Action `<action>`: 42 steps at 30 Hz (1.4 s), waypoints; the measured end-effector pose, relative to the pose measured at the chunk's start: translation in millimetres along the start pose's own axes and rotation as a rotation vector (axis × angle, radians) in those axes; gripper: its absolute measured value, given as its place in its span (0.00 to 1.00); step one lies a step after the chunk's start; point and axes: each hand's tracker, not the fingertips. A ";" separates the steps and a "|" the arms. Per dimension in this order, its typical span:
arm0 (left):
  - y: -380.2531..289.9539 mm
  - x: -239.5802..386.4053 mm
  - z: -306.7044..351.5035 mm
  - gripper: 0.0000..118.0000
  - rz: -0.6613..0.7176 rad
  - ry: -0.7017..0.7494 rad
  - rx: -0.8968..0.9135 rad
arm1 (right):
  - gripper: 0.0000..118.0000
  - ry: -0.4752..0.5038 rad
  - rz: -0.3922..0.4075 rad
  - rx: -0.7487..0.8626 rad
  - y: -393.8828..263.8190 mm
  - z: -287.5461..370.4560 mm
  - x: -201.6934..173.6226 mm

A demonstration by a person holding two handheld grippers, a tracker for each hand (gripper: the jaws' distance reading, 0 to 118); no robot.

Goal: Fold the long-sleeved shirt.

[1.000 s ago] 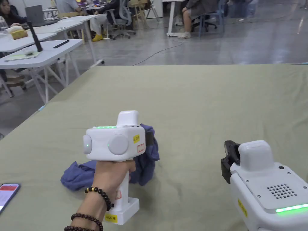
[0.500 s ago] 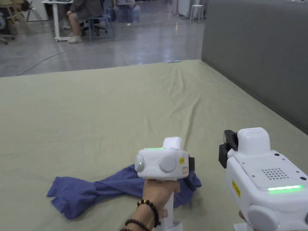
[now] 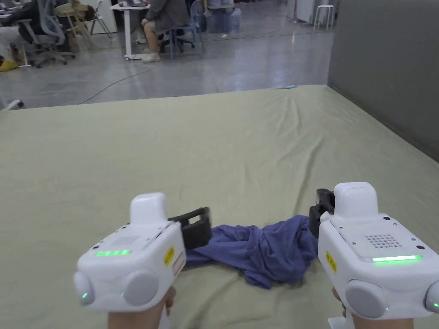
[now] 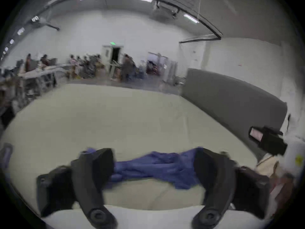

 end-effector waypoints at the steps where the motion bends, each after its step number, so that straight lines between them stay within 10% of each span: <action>1: -6.4 -9.2 15.6 0.60 -0.028 0.058 0.009 | 0.00 0.016 0.009 -0.005 -1.2 -1.4 -4.2; 2: -14.0 -17.9 30.4 0.50 -0.057 0.117 0.025 | 0.00 0.030 0.014 -0.013 -2.2 -2.1 -8.2; 3: -21.1 -28.3 35.9 0.08 -0.068 0.165 0.020 | 0.00 0.041 0.014 -0.024 -3.3 -2.8 -11.4; 4: -27.7 -35.8 43.3 0.00 -0.040 0.206 0.002 | 0.00 0.046 0.015 -0.033 -4.0 -3.9 -14.1; 14: -14.8 -51.8 16.6 0.00 0.043 0.071 -0.075 | 0.00 0.067 0.000 -0.039 1.9 -4.5 -19.8; 15: -17.4 -52.1 4.8 0.13 0.032 0.082 -0.125 | 0.00 0.066 0.001 -0.040 2.0 -4.6 -18.2; 18: -22.8 -67.0 -47.6 1.00 0.018 0.108 -0.290 | 0.00 0.055 0.008 -0.051 -0.3 -3.9 -11.7; 25: -45.8 -99.3 -146.6 1.00 -0.020 0.123 -0.492 | 0.00 0.007 -0.012 -0.103 -10.7 -7.2 12.6; 27: -52.0 -103.6 -167.4 0.79 -0.059 0.148 -0.536 | 0.00 -0.032 -0.026 -0.131 -12.3 -10.4 22.2; 29: -57.4 -103.4 -177.4 0.30 -0.063 0.132 -0.565 | 0.00 -0.064 -0.071 -0.175 -12.5 -15.0 33.4; 33: -62.1 -98.0 -175.0 0.09 -0.080 0.101 -0.589 | 0.00 -0.052 -0.140 -0.243 -11.1 -46.1 68.1; 34: -59.5 -98.5 -171.5 0.08 -0.069 0.094 -0.584 | 0.14 -0.066 -0.131 -0.283 -12.0 -56.7 74.5; 36: -53.7 -100.0 -160.8 0.08 -0.030 0.071 -0.551 | 0.93 -0.053 -0.109 -0.424 -18.1 -92.7 86.7; 42: -38.4 -103.7 -142.5 0.08 -0.032 0.050 -0.503 | 0.95 0.011 -0.035 -0.680 -58.5 -175.8 84.9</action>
